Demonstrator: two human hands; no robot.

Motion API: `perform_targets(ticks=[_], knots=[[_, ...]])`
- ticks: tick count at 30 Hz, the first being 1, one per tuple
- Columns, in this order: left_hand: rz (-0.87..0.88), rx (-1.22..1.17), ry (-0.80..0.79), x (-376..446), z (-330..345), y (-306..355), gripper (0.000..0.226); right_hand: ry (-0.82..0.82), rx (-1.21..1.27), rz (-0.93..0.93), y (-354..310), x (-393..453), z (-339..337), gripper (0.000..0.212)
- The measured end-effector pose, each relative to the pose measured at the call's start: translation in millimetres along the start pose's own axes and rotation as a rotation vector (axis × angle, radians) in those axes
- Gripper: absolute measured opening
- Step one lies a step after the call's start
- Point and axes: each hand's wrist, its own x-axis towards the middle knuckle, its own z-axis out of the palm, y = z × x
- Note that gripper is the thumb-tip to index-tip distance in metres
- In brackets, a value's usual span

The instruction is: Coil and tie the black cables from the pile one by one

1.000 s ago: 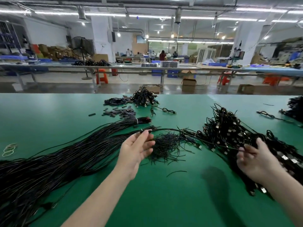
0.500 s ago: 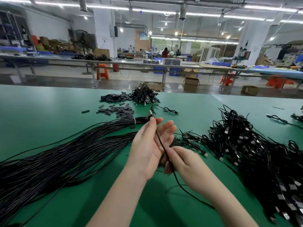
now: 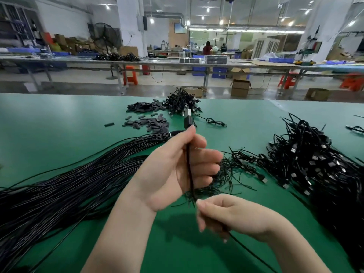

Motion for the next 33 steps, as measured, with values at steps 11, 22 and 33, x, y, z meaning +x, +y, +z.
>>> perform_targets(ticks=[11, 22, 33], knots=[[-0.059, 0.411, 0.11, 8, 4, -19, 0.041, 0.33, 0.224, -0.321, -46, -49, -10, 0.031], [-0.151, 0.474, -0.181, -16, 2, 4, 0.046, 0.592, -0.185, -0.082, -14, -26, -25, 0.045], [0.042, -0.168, -0.042, -1, 16, 0, 0.048, -0.053, 0.117, -0.174, -18, -25, -5, 0.033]])
